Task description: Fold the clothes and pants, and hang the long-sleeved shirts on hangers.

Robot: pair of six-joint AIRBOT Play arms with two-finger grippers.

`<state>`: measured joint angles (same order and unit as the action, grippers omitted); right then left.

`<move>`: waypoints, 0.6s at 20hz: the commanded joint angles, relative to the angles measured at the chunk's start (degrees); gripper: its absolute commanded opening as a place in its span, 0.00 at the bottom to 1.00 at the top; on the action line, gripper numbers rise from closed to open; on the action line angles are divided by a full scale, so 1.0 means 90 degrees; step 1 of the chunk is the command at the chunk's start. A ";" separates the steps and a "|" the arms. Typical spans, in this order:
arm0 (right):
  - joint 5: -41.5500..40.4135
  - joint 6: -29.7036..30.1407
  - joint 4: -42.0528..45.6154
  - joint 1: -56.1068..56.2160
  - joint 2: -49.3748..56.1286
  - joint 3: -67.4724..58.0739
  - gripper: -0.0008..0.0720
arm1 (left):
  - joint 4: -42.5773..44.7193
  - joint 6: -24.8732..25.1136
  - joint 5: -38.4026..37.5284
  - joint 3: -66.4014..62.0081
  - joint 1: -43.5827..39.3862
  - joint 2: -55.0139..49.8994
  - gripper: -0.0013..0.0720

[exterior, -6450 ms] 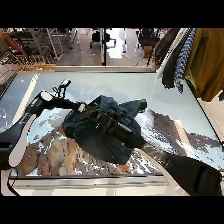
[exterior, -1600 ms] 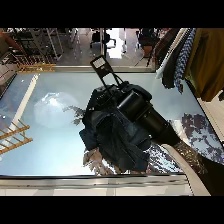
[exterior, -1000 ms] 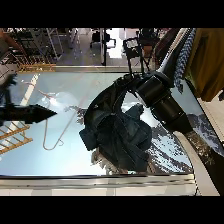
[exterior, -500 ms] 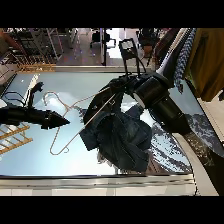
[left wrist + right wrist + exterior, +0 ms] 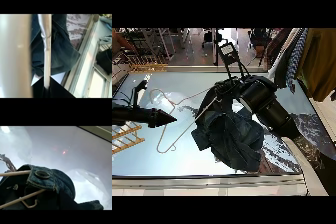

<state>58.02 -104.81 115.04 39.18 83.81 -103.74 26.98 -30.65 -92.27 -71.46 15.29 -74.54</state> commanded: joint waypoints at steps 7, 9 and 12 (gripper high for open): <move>0.0000 0.0056 -0.0197 0.0019 0.0007 0.0000 0.05 | -0.0046 -0.0032 -0.0381 -0.0401 0.0066 0.0073 0.05; 0.0005 0.0066 -0.0262 0.0058 0.0002 0.0000 0.05 | -0.0036 -0.0015 -0.0051 -0.0401 -0.0107 0.0029 0.06; 0.0034 0.0211 -0.0289 0.0136 -0.0024 0.0000 0.05 | 0.0000 -0.0019 0.0342 -0.0401 -0.0214 -0.0182 0.05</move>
<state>58.08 -103.81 113.23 39.83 83.77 -103.74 26.72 -30.85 -92.82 -74.96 14.37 -74.96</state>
